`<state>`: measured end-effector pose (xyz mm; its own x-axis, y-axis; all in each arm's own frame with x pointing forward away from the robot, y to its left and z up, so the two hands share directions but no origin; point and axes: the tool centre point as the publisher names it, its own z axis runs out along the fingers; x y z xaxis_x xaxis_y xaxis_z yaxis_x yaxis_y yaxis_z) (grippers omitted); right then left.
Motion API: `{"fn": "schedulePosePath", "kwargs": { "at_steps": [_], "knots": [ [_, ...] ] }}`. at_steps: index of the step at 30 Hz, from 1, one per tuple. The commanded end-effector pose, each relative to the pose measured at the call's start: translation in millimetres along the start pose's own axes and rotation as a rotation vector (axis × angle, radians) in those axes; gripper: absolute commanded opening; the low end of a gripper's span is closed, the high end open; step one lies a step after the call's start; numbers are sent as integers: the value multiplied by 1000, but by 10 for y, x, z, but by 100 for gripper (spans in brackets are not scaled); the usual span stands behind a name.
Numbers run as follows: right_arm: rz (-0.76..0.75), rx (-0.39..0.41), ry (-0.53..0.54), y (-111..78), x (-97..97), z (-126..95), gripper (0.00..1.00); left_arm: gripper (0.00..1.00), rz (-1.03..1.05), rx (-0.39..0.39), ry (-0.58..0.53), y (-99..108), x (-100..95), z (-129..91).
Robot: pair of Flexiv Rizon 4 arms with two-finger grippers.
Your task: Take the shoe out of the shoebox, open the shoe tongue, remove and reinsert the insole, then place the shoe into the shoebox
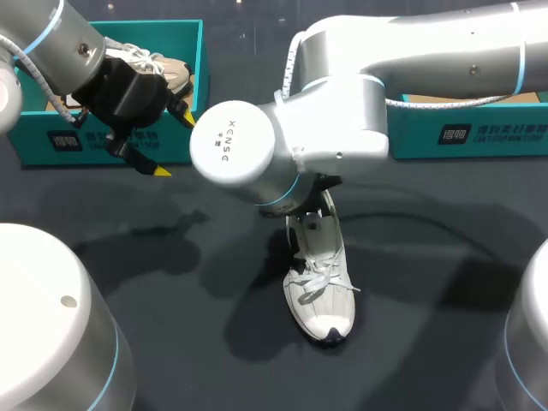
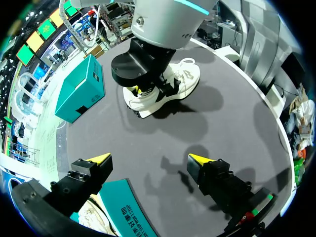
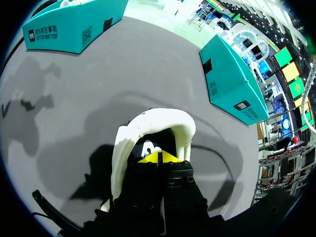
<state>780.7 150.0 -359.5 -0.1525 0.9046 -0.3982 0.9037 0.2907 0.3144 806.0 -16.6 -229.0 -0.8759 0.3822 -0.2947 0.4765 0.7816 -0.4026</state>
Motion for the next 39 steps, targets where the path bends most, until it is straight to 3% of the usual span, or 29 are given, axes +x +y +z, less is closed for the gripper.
{"fn": "schedulePosePath", "kwargs": {
  "at_steps": [1, 8, 14, 20, 25, 32, 39],
  "knots": [
    [-7, 48, 41, 18, 29, 203, 0, 100, 1, -3, 0, -1, 11, -7],
    [-11, 139, 92, -161, 108, 330, 0, 100, 1, -3, 0, -1, 11, -7],
    [-6, 208, 148, -365, 109, 251, 0, 100, 1, -3, 0, -1, 11, -7],
    [43, 127, 162, -178, -49, -10, 0, 100, 1, -3, 0, -1, 11, -7],
    [64, 115, 134, -78, -98, 176, 0, 100, 1, -3, 0, -1, 11, -7],
    [71, 180, 163, -137, -61, 506, 0, 100, 1, -3, 0, -1, 11, -7],
    [37, 207, 206, -335, 91, 417, 0, 100, 1, -3, 0, -1, 11, -7]
  ]
}}
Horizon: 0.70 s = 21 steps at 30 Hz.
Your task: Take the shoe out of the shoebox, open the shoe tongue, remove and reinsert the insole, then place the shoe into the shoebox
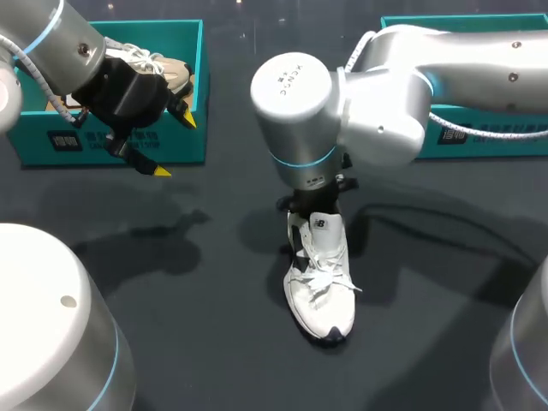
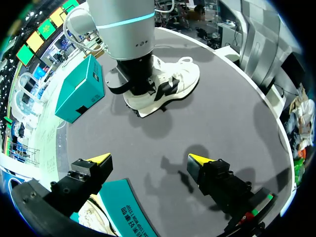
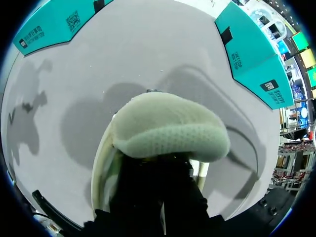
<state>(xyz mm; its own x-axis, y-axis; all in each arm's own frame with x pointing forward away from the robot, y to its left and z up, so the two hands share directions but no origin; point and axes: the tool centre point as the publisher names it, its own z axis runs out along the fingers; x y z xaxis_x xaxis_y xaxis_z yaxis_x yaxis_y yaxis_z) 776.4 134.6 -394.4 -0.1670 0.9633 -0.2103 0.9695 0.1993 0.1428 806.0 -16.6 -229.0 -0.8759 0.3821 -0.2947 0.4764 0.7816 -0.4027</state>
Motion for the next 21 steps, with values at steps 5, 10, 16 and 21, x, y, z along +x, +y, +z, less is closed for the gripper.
{"fn": "schedulePosePath", "kwargs": {
  "at_steps": [5, 10, 16, 21],
  "knots": [
    [-22, 23, 35, -252, 112, -2, 0, 100, 1, -3, 0, -2, 11, -7],
    [-8, -25, 9, -170, 2, -318, 0, 100, 1, -3, 0, -2, 11, -7],
    [-8, -17, -27, 4, -68, -426, 0, 100, 1, -3, 0, -2, 11, -7],
    [23, 53, -64, 107, -120, -432, 0, 100, 1, -3, 0, -2, 11, -7]
  ]
}}
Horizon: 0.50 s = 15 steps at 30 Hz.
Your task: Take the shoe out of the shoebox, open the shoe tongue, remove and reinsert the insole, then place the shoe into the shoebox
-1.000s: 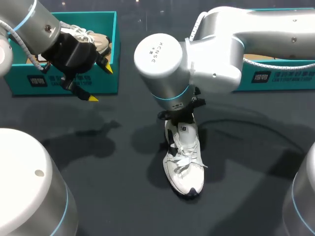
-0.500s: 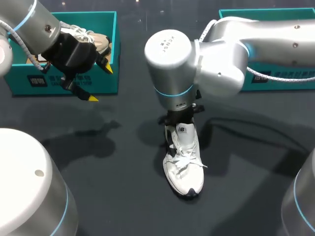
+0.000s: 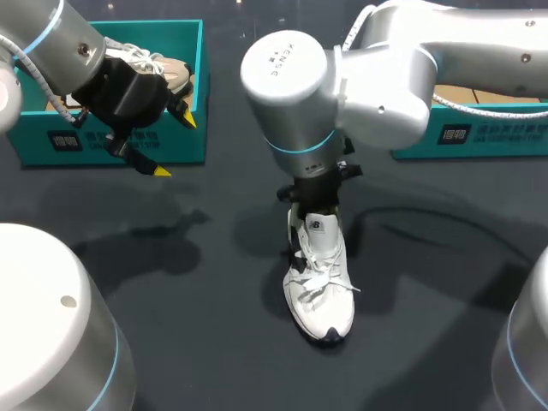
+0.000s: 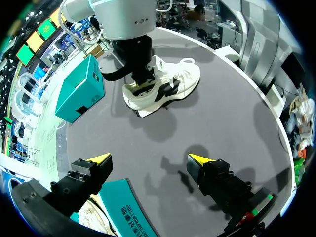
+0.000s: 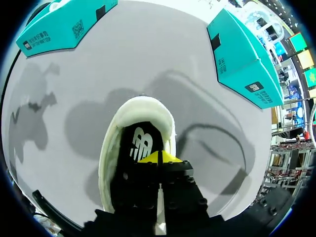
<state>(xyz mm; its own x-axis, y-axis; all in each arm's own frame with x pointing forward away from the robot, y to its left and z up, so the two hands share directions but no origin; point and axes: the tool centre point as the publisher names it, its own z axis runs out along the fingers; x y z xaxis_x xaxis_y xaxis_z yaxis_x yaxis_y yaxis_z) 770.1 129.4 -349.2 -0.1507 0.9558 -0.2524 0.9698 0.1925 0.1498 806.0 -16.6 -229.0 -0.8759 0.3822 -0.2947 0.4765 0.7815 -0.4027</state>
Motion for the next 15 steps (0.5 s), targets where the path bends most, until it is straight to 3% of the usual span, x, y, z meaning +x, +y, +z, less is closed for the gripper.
{"fn": "schedulePosePath", "kwargs": {
  "at_steps": [1, 6, 15],
  "knots": [
    [19, 83, -33, 121, 8, 10, 0, 100, 1, -3, 0, -1, 11, -7],
    [47, 128, -58, 113, 19, -23, 0, 100, 1, -3, 0, -1, 11, -7],
    [45, 115, -32, 16, 160, -131, 0, 100, 1, -3, 0, -1, 11, -7]
  ]
}}
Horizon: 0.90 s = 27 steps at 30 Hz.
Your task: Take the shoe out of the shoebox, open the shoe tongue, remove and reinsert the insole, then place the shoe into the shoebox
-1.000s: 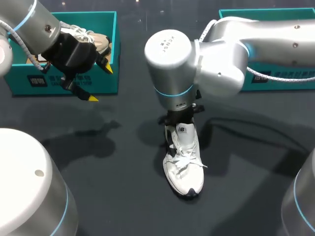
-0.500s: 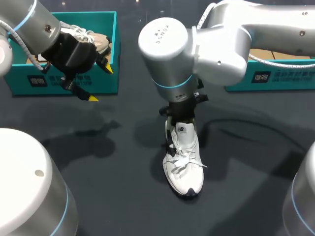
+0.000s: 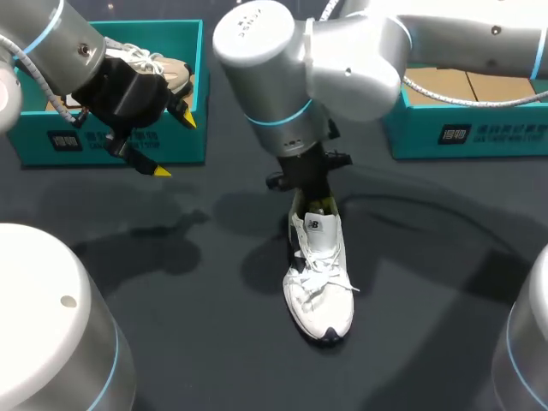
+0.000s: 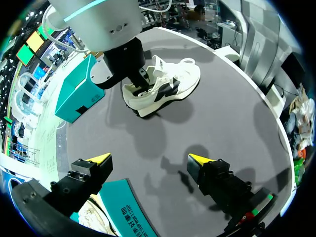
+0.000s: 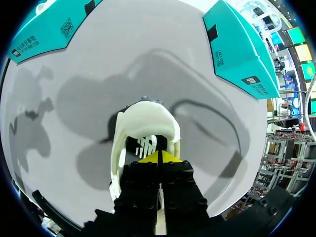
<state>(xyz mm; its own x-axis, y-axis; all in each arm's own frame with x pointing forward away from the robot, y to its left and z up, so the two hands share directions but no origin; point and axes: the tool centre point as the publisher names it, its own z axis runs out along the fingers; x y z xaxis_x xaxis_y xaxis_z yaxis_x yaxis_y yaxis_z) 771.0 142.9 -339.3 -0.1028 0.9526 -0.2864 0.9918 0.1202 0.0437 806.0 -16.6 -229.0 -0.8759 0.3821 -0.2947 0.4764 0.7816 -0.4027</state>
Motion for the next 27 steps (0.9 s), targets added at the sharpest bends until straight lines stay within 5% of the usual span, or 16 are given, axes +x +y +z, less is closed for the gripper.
{"fn": "schedulePosePath", "kwargs": {
  "at_steps": [1, 7, 21, 27],
  "knots": [
    [5, -13, 15, -47, 63, -14, 0, 100, 1, -3, -1, -1, 11, -7],
    [10, -32, 107, -74, 56, -95, 0, 100, 1, -3, -1, -1, 11, -7],
    [10, -32, 107, -74, 56, -95, 0, 100, 1, -3, -1, -1, 11, -7],
    [85, 65, 118, -68, 80, -117, 0, 100, 1, -3, -1, -1, 11, -7]
  ]
}}
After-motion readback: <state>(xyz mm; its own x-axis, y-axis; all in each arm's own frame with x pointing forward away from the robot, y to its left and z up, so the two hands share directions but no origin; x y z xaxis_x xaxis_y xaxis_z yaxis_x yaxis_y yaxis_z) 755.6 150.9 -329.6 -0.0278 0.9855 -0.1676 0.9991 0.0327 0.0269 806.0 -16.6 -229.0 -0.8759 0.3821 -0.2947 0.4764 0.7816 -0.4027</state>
